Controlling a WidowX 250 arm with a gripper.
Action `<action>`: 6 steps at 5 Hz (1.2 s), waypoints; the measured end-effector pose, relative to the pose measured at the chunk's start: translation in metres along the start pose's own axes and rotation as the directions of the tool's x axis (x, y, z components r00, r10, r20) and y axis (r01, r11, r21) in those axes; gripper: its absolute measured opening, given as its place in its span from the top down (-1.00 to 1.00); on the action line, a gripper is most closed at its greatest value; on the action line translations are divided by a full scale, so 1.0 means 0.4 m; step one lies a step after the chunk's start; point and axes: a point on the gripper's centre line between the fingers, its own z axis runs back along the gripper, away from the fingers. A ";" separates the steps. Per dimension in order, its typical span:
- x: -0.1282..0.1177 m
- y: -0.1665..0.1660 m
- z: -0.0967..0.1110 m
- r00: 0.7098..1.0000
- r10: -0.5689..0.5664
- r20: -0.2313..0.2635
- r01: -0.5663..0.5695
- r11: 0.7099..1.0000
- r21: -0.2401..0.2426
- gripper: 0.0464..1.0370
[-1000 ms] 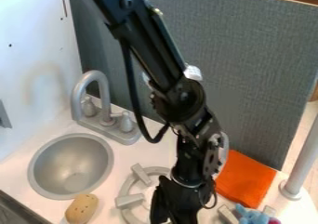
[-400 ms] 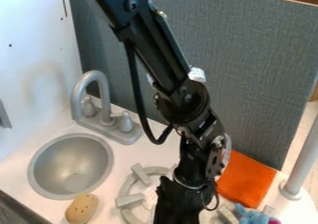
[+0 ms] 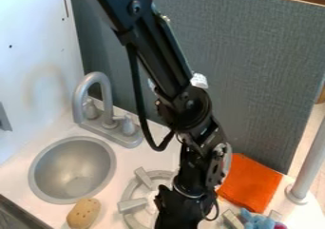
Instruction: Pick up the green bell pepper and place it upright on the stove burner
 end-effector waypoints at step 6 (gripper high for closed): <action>-0.117 0.196 0.142 0.958 0.215 0.190 -0.219 0.976 -0.002 0.87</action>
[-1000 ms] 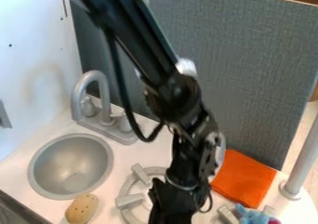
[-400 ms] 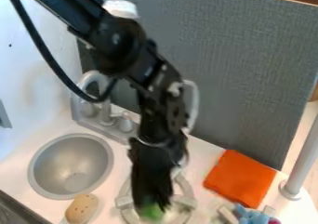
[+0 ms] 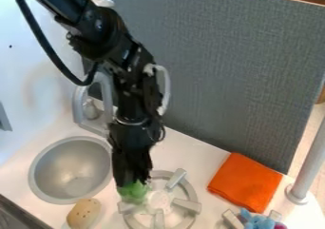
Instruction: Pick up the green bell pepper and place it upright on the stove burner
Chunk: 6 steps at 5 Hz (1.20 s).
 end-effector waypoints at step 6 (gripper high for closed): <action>0.133 0.007 -0.094 0.997 -0.005 -0.072 -0.003 0.994 -0.110 0.87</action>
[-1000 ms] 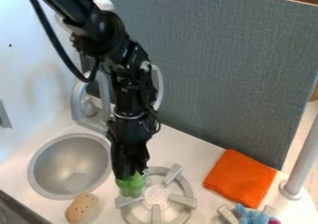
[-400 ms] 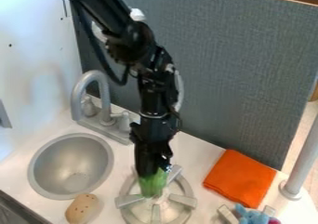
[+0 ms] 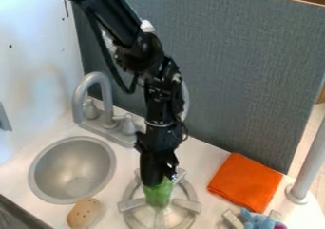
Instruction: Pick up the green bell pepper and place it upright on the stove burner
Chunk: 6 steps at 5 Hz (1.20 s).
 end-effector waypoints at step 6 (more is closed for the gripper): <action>0.018 -0.075 0.110 0.986 -0.091 0.138 0.088 0.996 0.026 -0.95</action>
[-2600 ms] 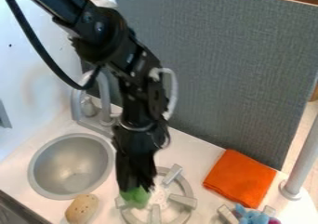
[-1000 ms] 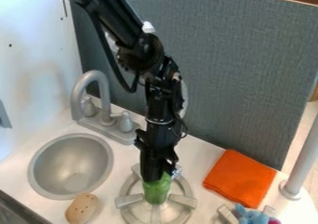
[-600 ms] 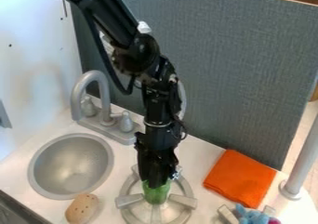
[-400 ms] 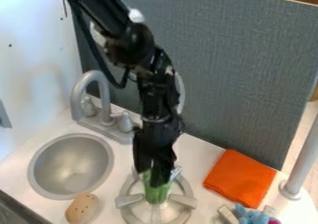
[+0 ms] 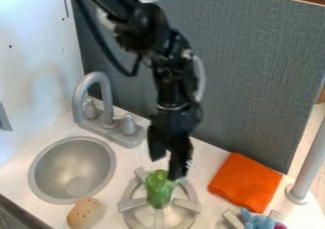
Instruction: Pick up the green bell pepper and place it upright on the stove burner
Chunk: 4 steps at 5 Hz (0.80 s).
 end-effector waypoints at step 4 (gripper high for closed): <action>0.256 -0.058 -0.045 0.975 -0.120 0.188 0.095 0.986 0.139 -0.94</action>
